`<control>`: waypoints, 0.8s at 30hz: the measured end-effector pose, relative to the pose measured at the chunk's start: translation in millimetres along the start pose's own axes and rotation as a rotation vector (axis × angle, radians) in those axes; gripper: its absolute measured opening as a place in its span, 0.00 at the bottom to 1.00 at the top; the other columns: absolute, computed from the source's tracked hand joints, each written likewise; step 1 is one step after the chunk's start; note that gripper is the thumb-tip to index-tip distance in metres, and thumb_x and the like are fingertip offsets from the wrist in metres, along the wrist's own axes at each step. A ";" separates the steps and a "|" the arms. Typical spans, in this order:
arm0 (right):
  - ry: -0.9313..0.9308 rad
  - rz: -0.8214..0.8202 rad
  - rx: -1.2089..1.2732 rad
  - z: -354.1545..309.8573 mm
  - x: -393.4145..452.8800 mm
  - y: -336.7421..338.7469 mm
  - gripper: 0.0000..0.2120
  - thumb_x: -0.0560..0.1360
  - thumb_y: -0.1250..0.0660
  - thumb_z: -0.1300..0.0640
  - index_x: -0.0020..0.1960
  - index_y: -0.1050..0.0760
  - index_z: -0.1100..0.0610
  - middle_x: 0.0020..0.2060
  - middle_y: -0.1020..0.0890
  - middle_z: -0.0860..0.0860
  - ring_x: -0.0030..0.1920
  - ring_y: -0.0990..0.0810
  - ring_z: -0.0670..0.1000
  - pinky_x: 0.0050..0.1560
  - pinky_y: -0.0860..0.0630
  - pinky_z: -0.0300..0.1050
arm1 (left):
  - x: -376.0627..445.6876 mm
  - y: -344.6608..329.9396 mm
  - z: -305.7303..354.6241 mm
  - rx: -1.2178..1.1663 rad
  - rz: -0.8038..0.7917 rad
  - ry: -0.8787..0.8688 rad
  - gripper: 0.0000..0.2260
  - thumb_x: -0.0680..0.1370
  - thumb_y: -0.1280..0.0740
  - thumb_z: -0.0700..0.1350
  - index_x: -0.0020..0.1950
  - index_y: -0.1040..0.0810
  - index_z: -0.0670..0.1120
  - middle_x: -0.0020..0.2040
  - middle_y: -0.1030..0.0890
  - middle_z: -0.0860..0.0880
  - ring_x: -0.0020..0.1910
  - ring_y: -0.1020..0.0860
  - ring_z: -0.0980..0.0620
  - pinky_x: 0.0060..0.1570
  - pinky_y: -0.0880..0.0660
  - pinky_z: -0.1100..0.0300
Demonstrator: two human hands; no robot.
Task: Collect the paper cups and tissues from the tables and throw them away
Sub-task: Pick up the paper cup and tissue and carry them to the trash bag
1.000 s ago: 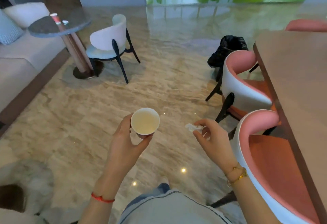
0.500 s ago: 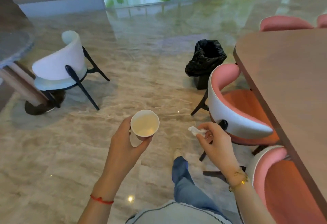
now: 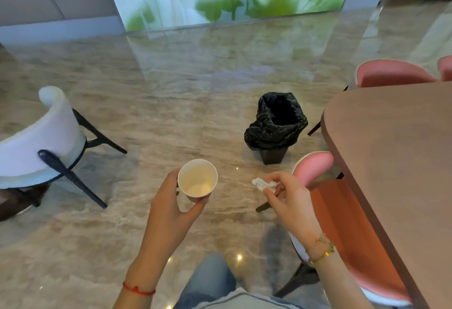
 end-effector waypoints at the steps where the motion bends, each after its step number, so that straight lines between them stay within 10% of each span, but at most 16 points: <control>1: -0.004 -0.002 0.006 4.7 19.0 -3.0 0.09 0.73 0.30 0.60 0.52 0.25 0.51 0.41 0.24 0.43 0.40 0.24 0.45 0.42 0.27 0.36 | 19.9 -6.0 -4.4 -0.005 -0.001 0.003 0.27 0.70 0.24 0.54 0.65 0.32 0.62 0.60 0.27 0.68 0.58 0.27 0.66 0.52 0.27 0.65; 24: -0.299 0.240 -0.053 162.0 460.2 -9.4 0.10 0.73 0.32 0.60 0.52 0.24 0.49 0.38 0.23 0.47 0.39 0.25 0.43 0.40 0.27 0.30 | 539.5 -230.3 -54.9 -0.060 -0.330 -0.140 0.29 0.68 0.22 0.47 0.65 0.31 0.57 0.59 0.26 0.62 0.57 0.27 0.62 0.54 0.29 0.67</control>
Point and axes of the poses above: each hand's wrist, its own x-axis towards the middle knuckle, its own y-axis out of the back of the hand, z = x × y, the point moved 10 cm from there along x, towards the middle knuckle
